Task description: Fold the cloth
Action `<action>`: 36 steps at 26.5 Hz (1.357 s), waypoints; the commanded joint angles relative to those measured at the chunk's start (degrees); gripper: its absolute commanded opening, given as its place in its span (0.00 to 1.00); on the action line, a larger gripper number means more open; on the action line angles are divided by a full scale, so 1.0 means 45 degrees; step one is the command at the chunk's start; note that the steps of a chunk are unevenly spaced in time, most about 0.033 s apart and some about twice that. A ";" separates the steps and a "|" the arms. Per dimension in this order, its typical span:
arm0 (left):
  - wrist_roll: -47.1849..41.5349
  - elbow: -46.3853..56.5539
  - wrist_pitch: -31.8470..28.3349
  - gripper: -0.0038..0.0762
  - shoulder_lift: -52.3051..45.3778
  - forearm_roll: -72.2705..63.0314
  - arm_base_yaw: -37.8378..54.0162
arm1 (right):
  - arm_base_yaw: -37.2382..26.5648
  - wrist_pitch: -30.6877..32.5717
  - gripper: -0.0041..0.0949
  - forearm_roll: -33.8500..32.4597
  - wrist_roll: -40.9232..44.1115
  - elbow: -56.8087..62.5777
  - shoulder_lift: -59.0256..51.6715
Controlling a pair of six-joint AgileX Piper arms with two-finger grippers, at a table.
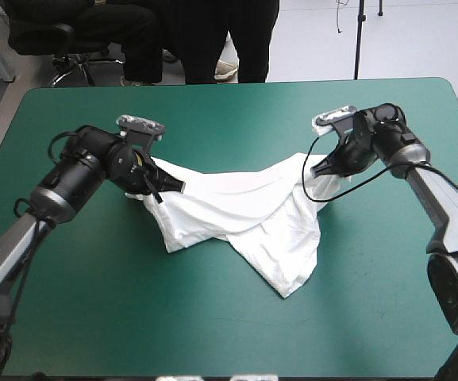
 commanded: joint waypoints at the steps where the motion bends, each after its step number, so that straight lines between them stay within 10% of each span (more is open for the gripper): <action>1: -0.0158 -0.1960 0.0291 0.03 -0.1274 0.0197 -0.0025 | -0.0055 0.0125 0.02 -0.0537 0.0154 -0.1553 -0.1605; 18: 0.0007 -1.2436 0.0962 0.03 -0.3339 0.0332 -0.0025 | -0.0055 0.0068 0.02 0.1080 0.0038 -0.7347 -0.7282; 36: 0.0170 -1.0525 0.2644 0.03 -0.5798 -0.1758 -0.0025 | -0.0055 0.2192 0.02 0.5539 -0.0576 -0.3309 -1.1566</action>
